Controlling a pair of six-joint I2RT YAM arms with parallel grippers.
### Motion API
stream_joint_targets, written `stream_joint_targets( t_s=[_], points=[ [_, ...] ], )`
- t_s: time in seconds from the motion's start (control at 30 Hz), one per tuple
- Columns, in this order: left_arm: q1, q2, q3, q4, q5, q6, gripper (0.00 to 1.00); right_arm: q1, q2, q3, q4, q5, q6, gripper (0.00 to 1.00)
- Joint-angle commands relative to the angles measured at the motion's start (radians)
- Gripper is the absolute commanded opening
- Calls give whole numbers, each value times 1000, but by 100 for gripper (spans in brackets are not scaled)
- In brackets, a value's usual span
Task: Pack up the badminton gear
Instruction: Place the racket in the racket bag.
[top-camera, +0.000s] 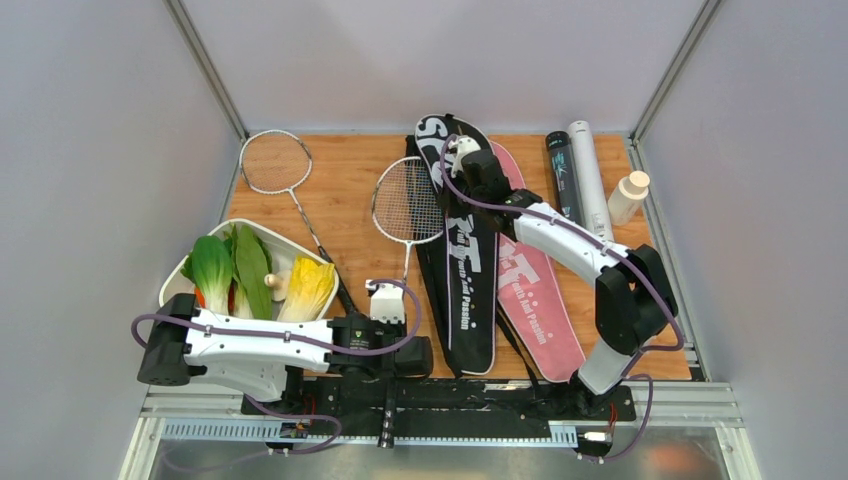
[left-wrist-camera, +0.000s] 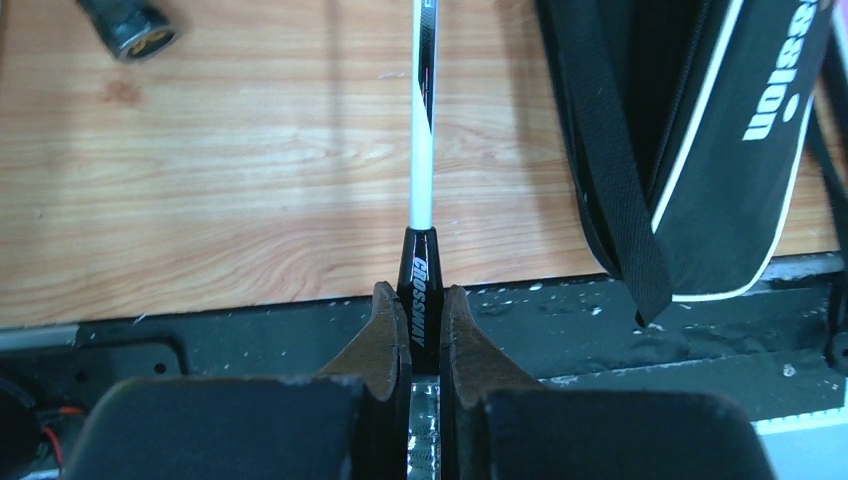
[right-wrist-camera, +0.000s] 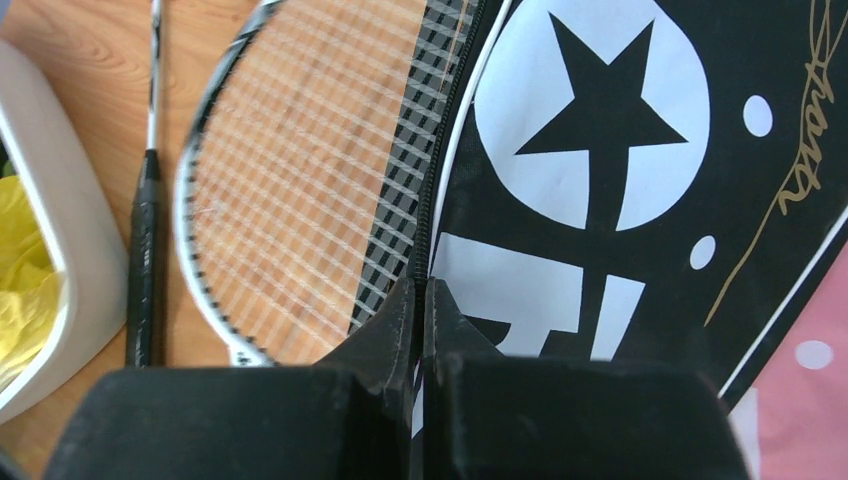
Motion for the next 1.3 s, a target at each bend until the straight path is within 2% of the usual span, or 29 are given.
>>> stream_joint_targets(
  t_s=[0.0,0.17,0.4,0.5,0.63,0.73,0.87,1.03,1.13,1.27],
  points=[
    [16,6,54,144,-104,173,0,10,-78,1,42,-131,45,0],
    [105,40,86,235,-85,302,0,28,-138,-73,61,-186,117,0],
    [244,153,253,243,-63,368,0,37,-215,-191,159,-211,258,0],
    [305,193,281,305,-7,387,0,37,-227,-216,179,-223,275,0],
    [321,215,289,396,-30,444,0,37,-204,-221,189,-254,255,0],
    [327,242,291,372,-91,476,0,30,-189,-216,188,-260,247,0],
    [333,186,180,469,-97,555,0,-3,-166,-189,176,-267,226,0],
    [333,30,-12,517,31,541,0,-59,-150,-141,135,-284,194,0],
    [332,-7,-70,534,108,549,0,-70,-146,-116,127,-293,177,0],
    [333,-37,-127,621,114,569,0,-70,-135,-114,127,-346,213,0]
  ],
)
